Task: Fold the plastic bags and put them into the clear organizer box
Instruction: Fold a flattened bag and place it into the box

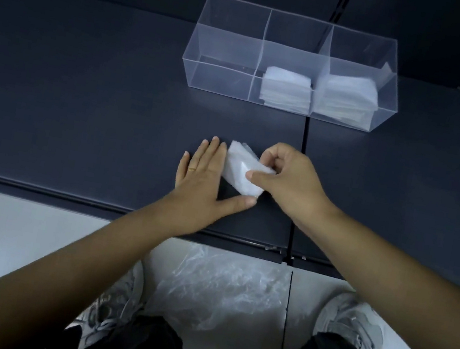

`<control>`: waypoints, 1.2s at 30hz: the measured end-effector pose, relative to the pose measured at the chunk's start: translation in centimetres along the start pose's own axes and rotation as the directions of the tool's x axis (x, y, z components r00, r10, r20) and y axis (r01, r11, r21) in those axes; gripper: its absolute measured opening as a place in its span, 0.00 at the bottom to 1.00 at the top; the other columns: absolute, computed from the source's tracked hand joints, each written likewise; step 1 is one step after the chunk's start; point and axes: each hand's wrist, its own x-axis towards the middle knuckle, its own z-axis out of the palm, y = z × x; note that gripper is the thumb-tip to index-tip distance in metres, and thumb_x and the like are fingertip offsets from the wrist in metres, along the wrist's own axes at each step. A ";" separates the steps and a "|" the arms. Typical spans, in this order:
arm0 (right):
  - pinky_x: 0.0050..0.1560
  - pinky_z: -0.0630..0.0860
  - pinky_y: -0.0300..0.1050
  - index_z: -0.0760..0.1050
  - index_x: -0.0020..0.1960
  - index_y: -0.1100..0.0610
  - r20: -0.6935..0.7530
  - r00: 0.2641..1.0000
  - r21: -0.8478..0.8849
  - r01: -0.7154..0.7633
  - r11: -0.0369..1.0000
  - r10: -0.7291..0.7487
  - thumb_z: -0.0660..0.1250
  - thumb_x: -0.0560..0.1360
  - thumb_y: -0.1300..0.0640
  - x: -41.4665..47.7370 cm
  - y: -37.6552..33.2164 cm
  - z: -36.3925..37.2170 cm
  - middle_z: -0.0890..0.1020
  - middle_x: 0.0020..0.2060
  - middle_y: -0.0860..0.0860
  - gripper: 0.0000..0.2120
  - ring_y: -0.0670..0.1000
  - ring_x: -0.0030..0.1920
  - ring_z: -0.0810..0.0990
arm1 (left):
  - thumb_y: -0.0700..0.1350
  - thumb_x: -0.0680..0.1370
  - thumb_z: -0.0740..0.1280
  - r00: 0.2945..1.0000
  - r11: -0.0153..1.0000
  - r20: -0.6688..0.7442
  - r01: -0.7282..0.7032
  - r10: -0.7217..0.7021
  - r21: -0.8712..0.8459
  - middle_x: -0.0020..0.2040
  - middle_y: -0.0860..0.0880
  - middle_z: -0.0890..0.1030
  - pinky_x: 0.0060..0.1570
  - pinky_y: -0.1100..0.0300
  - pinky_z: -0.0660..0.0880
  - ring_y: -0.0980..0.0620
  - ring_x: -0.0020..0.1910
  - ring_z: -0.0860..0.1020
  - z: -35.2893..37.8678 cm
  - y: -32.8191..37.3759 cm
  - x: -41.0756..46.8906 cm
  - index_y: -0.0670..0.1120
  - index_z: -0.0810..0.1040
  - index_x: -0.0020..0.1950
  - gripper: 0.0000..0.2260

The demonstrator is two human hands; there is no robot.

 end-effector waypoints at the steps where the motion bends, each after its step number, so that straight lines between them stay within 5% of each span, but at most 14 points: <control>1: 0.38 0.71 0.43 0.70 0.40 0.53 0.039 0.999 0.018 0.035 0.999 -0.036 0.73 0.69 0.65 -0.2 -0.2 -0.5 0.76 0.33 0.48 0.13 0.46 0.35 0.74 | 0.73 0.66 0.59 1.000 0.988 0.022 0.009 -0.006 -0.152 0.79 0.54 0.48 0.73 0.58 0.39 0.60 0.75 0.42 -1.1 0.0 -0.1 0.48 0.42 0.79 0.51; 4: 0.39 0.74 0.44 0.70 0.44 0.50 0.178 0.969 0.009 0.174 0.985 -0.173 0.74 0.69 0.63 -0.7 -1.2 -1.6 0.78 0.33 0.45 0.15 0.46 0.36 0.76 | 0.63 0.67 0.71 0.991 0.841 0.133 0.062 0.011 -0.537 0.72 0.58 0.67 0.68 0.65 0.61 0.62 0.70 0.63 -3.8 0.4 0.0 0.50 0.56 0.78 0.45; 7: 0.43 0.76 0.43 0.72 0.47 0.48 0.234 0.946 0.022 0.227 0.974 -0.226 0.76 0.68 0.60 -1.1 -2.2 -2.0 0.81 0.36 0.45 0.16 0.45 0.38 0.78 | 0.50 0.69 0.72 0.982 0.650 0.173 0.080 0.080 -0.756 0.54 0.46 0.83 0.53 0.66 0.75 0.55 0.52 0.80 -4.7 1.1 0.3 0.44 0.79 0.59 0.21; 11: 0.41 0.74 0.39 0.77 0.45 0.56 0.135 0.986 0.134 0.083 0.988 -0.101 0.75 0.70 0.62 -1.1 -2.4 -2.9 0.80 0.34 0.51 0.08 0.46 0.34 0.76 | 0.48 0.66 0.73 0.999 0.504 0.012 0.034 -0.047 -0.863 0.41 0.48 0.85 0.44 0.62 0.78 0.53 0.42 0.82 -4.4 1.5 0.8 0.46 0.83 0.42 0.09; 15: 0.43 0.74 0.34 0.78 0.38 0.57 0.048 0.999 0.103 0.006 0.995 -0.011 0.74 0.70 0.62 -0.2 -2.9 -4.0 0.80 0.35 0.51 0.05 0.45 0.36 0.76 | 0.45 0.70 0.74 0.987 0.521 -0.121 -0.047 -0.109 -0.852 0.40 0.49 0.86 0.45 0.65 0.77 0.55 0.40 0.83 -4.6 1.2 1.3 0.49 0.86 0.39 0.01; 17: 0.43 0.74 0.30 0.79 0.38 0.56 -0.056 0.998 0.094 0.016 0.995 -0.011 0.74 0.70 0.61 1.1 -3.6 -5.4 0.81 0.36 0.49 0.05 0.42 0.36 0.77 | 0.42 0.73 0.73 0.956 0.544 -0.231 -0.098 -0.181 -0.833 0.34 0.51 0.84 0.40 0.68 0.76 0.58 0.34 0.80 -4.7 0.5 1.8 0.49 0.85 0.37 0.05; 20: 0.34 0.72 0.29 0.79 0.40 0.55 -0.250 0.967 0.132 -0.011 0.991 0.044 0.74 0.71 0.55 4.5 -4.7 -8.2 0.80 0.31 0.43 0.05 0.37 0.30 0.75 | 0.41 0.75 0.71 0.898 0.712 -0.386 -0.130 -0.210 -0.690 0.34 0.53 0.83 0.43 0.65 0.77 0.58 0.36 0.80 -3.7 -0.4 1.7 0.51 0.82 0.38 0.07; 22: 0.32 0.70 0.30 0.80 0.46 0.57 -0.322 0.944 0.138 -0.035 0.990 0.078 0.74 0.71 0.53 6.9 -5.0 -9.2 0.77 0.33 0.45 0.09 0.40 0.31 0.72 | 0.43 0.76 0.71 0.904 0.900 -0.424 -0.147 -0.046 -0.411 0.45 0.52 0.84 0.56 0.61 0.74 0.55 0.48 0.81 -1.8 -0.7 1.0 0.48 0.83 0.44 0.02; 24: 0.37 0.71 0.33 0.79 0.52 0.58 -0.359 0.931 0.045 -0.056 0.997 0.068 0.74 0.72 0.52 9.0 -4.9 -9.1 0.78 0.40 0.47 0.14 0.42 0.37 0.74 | 0.48 0.77 0.69 0.928 0.984 -0.344 -0.169 0.141 -0.054 0.63 0.48 0.78 0.69 0.59 0.62 0.49 0.66 0.73 0.5 -0.7 0.2 0.45 0.81 0.59 0.13; 26: 0.42 0.70 0.36 0.80 0.52 0.60 -0.399 0.917 -0.176 -0.072 0.982 -0.005 0.73 0.72 0.54 10.4 -4.6 -8.3 0.80 0.46 0.50 0.12 0.45 0.44 0.76 | 0.56 0.79 0.61 0.941 0.964 -0.251 -0.181 0.227 0.194 0.74 0.48 0.66 0.75 0.53 0.50 0.49 0.76 0.60 1.9 -0.9 -0.3 0.45 0.71 0.70 0.23; 29: 0.40 0.69 0.40 0.81 0.48 0.62 -0.447 0.878 -0.515 -0.098 0.851 -0.170 0.69 0.73 0.53 11.0 -4.5 -7.0 0.82 0.45 0.52 0.11 0.51 0.46 0.78 | 0.60 0.80 0.50 0.946 0.897 -0.194 -0.164 0.261 0.411 0.77 0.48 0.60 0.76 0.49 0.49 0.50 0.77 0.54 2.5 -1.2 -0.5 0.46 0.63 0.75 0.28; 32: 0.40 0.73 0.45 0.81 0.44 0.64 -0.484 0.824 -0.590 -0.060 0.805 -0.294 0.69 0.73 0.55 11.1 -5.1 -6.9 0.84 0.43 0.57 0.11 0.55 0.45 0.81 | 0.61 0.80 0.45 0.956 0.867 -0.159 -0.143 0.245 0.477 0.78 0.48 0.58 0.76 0.48 0.49 0.49 0.78 0.53 2.6 -1.0 -0.4 0.46 0.61 0.76 0.29; 36: 0.48 0.73 0.41 0.82 0.48 0.59 -0.466 0.863 -0.554 -0.111 0.825 -0.197 0.69 0.73 0.53 12.3 -5.2 -7.4 0.83 0.49 0.53 0.10 0.53 0.52 0.80 | 0.61 0.80 0.42 0.961 0.851 -0.140 -0.137 0.239 0.507 0.78 0.48 0.56 0.76 0.48 0.47 0.50 0.78 0.51 2.8 -1.1 -0.4 0.47 0.59 0.77 0.30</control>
